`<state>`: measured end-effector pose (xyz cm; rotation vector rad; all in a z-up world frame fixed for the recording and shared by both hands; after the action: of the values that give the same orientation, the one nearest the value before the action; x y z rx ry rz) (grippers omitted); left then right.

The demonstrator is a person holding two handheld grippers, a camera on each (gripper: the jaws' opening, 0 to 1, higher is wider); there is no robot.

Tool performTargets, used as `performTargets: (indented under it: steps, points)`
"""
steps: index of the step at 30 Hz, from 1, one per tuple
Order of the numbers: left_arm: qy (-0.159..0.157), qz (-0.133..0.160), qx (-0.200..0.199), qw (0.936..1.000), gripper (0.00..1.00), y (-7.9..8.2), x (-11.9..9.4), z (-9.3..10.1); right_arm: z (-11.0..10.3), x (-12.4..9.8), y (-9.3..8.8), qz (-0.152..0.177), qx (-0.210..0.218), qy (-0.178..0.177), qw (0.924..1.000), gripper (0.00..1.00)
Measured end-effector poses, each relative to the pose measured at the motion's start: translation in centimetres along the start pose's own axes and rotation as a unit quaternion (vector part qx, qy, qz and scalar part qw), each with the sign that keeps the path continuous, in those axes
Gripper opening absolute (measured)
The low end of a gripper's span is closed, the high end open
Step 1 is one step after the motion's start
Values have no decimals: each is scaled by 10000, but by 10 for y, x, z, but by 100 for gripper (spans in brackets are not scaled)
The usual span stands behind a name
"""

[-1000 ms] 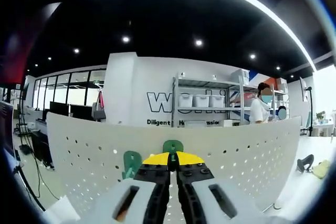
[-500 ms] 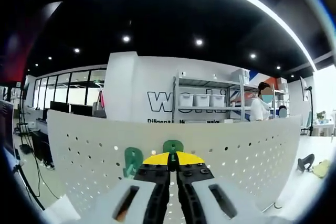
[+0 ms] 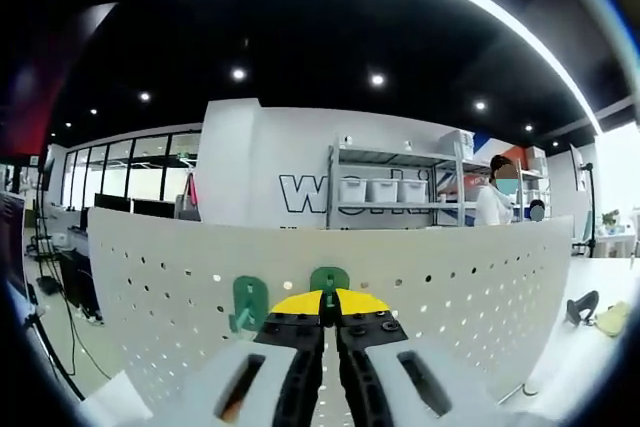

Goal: Insert the hook assembly into the mounting plate slot until the hook locks in place.

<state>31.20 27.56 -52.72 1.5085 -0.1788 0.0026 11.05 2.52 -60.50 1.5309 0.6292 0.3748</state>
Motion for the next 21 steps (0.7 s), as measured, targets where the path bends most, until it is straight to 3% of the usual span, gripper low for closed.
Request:
performTargets:
  steps: [21]
  points:
    - [5,-21,6,10000,3,-6,2,-2,3,2,-2,-46,6,-16,10000,92]
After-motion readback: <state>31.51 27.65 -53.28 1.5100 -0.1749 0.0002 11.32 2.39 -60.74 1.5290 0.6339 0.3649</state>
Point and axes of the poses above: the point that each gripper's makers call its tool centre point, and the gripper's own axes: x roughly forward along the fingers, z roughly to its right, y roughly out of its top, the point moved 10 cm from there along -x, roughly backward along the fingers, and after that the axes turned 1 degree about -y, right-handed, at the moved point
